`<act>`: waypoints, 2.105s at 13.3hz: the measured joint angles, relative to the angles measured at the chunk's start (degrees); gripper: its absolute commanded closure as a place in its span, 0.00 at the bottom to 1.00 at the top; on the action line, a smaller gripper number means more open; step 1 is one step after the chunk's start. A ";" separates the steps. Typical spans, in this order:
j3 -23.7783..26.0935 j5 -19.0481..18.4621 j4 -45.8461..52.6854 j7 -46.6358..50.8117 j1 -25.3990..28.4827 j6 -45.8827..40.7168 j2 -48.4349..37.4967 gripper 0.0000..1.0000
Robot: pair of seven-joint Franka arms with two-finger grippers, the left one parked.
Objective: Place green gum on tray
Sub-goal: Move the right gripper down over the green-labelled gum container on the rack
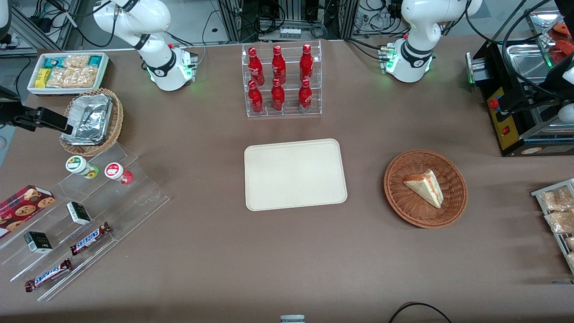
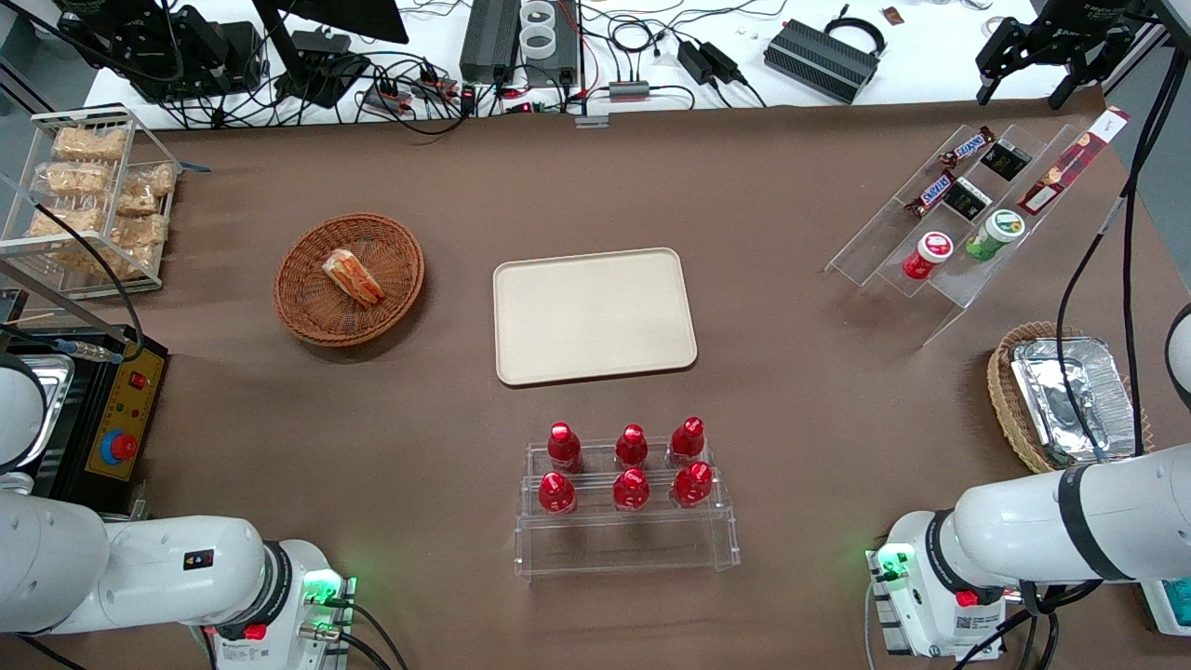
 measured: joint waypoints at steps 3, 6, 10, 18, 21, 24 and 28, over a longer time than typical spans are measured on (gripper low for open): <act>0.00 0.00 -0.01 -0.02 0.09 0.39 0.02 0.00; 0.00 0.00 -3.25 -0.03 0.12 1.72 -0.37 0.00; -1.18 -0.02 -18.93 -8.53 -0.21 15.70 -5.59 0.00; -4.80 -0.02 -39.79 -45.91 -7.24 38.58 -10.07 0.01; -4.84 -0.02 -42.95 -55.25 -7.94 45.26 -9.26 0.01; -5.28 -0.02 -43.44 -56.98 -7.98 49.15 -7.32 0.00; -6.28 -0.02 -43.45 -57.05 -8.00 51.36 -4.83 0.00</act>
